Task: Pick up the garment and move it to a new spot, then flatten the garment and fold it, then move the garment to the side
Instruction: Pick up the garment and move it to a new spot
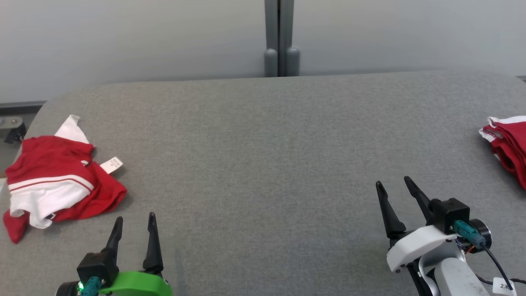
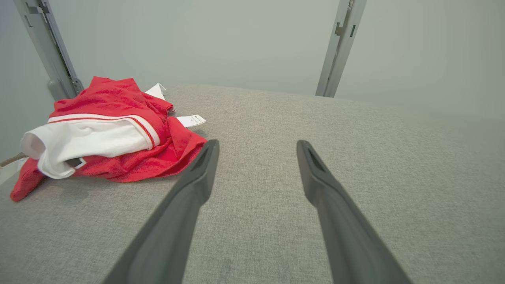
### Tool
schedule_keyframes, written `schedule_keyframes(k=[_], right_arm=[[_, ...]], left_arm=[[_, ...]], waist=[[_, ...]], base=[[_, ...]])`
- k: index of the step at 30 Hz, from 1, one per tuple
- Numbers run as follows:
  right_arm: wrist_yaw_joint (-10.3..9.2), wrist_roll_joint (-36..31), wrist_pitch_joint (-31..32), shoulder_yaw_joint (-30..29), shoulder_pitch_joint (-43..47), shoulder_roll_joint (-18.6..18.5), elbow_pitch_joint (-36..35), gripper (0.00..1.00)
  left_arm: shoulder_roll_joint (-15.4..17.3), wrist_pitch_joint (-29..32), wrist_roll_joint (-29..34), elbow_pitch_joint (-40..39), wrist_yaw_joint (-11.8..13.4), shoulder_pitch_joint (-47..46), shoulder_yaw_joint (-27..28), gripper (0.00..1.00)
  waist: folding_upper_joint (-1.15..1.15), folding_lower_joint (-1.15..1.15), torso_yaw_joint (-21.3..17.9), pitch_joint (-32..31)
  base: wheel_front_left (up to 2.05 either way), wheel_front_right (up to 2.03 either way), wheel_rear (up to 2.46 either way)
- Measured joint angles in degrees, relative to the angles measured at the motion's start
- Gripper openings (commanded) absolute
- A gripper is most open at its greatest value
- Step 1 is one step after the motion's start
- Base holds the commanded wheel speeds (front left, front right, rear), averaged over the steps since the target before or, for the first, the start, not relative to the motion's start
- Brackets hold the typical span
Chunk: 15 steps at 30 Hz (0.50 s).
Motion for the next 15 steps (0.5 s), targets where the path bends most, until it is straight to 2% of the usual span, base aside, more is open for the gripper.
schedule_keyframes(k=[4,15], right_arm=[[0.0,0.9,0.0,0.6,0.1,0.0,0.1,1.0],[0.0,2.4,0.0,2.2,0.0,0.1,0.5,1.0]], left_arm=[[0.0,0.0,-0.7,0.2,0.1,-1.1,0.2,1.0],[0.0,0.0,-0.7,1.2,0.5,-0.6,3.8,1.0]], waist=[[0.0,0.0,2.9,0.5],[0.0,0.0,14.4,1.4]], base=[[0.0,0.0,0.0],[0.0,0.0,0.0]])
